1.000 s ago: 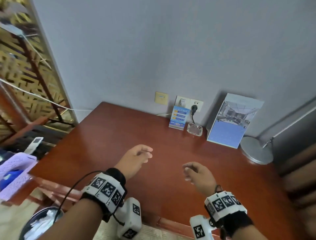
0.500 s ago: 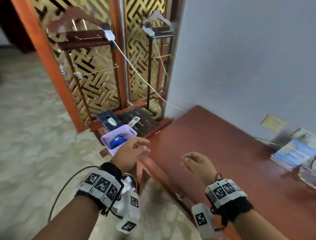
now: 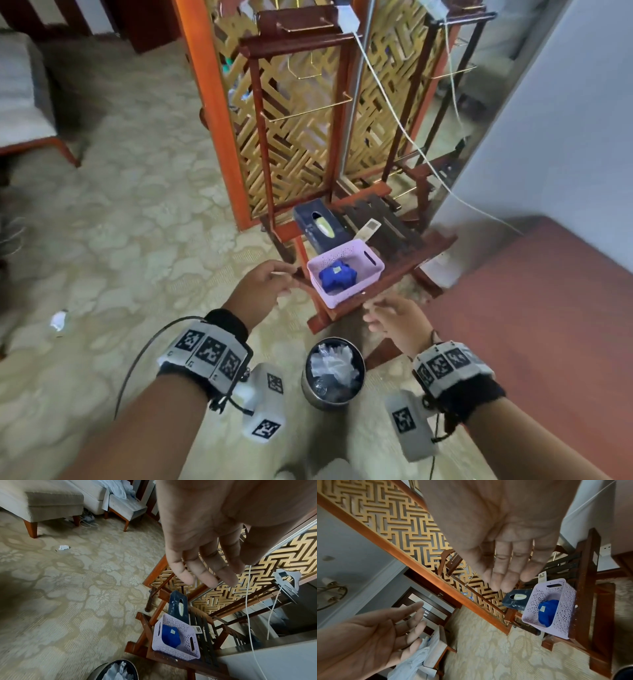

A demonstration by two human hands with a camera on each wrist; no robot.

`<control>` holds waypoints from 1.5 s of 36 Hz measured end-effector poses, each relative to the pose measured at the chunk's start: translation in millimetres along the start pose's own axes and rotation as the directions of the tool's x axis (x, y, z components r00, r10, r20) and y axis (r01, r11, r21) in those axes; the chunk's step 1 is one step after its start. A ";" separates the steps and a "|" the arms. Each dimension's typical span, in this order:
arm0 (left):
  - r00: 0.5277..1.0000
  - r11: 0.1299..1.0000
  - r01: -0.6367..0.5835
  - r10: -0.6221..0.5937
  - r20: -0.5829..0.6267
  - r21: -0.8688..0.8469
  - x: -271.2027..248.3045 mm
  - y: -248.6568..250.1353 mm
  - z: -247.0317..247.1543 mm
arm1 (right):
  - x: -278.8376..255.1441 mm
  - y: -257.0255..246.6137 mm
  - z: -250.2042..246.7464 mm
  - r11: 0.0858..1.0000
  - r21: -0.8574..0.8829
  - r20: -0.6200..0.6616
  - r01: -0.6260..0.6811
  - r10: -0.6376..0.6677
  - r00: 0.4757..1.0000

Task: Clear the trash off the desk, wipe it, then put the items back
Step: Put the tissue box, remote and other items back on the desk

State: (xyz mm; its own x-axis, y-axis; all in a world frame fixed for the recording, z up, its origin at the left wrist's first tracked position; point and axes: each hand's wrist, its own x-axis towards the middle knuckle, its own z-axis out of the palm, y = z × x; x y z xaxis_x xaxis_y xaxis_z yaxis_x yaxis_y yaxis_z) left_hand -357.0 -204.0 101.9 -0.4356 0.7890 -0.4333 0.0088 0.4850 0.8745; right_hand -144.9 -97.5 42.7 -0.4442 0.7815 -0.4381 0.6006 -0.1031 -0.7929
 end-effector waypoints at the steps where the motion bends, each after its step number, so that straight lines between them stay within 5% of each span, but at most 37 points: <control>1: 1.000 1.000 0.001 -0.001 0.010 -0.004 8.7 1.2 -1.1 | 7.1 -1.7 0.2 1.000 -0.022 0.002 -0.004 0.004 1.000; 16: 0.999 0.999 0.035 -0.035 0.023 -0.001 135.3 49.6 -27.9 | 149.7 -35.5 -6.6 0.998 0.000 -0.060 -0.067 0.067 0.996; 20: 0.997 0.999 0.031 -0.030 0.070 -0.011 167.9 63.3 -36.2 | 176.6 -54.9 -7.5 0.986 0.122 0.008 -0.113 0.112 0.994; 29: 0.980 0.999 0.037 -0.040 0.194 0.016 262.9 86.6 -64.5 | 251.8 -83.2 15.8 0.992 0.103 -0.148 -0.075 0.090 0.985; 41: 0.946 0.991 0.008 -0.051 0.319 0.133 376.9 112.9 -136.9 | 333.3 -147.7 65.9 0.920 0.366 -0.230 -0.142 0.238 0.944; 54: 0.868 0.980 0.075 -0.156 0.471 0.187 450.6 120.7 -73.6 | 339.3 -112.8 35.8 0.867 0.425 -0.367 -0.260 0.428 0.826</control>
State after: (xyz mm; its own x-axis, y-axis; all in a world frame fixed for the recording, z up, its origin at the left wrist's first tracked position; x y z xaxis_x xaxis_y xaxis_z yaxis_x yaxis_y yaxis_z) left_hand -618.5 182.4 28.2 0.0446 0.7870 -0.6154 0.1443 0.6044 0.7835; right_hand -387.2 157.3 -31.7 0.1337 0.8273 -0.5456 0.3540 -0.5541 -0.7534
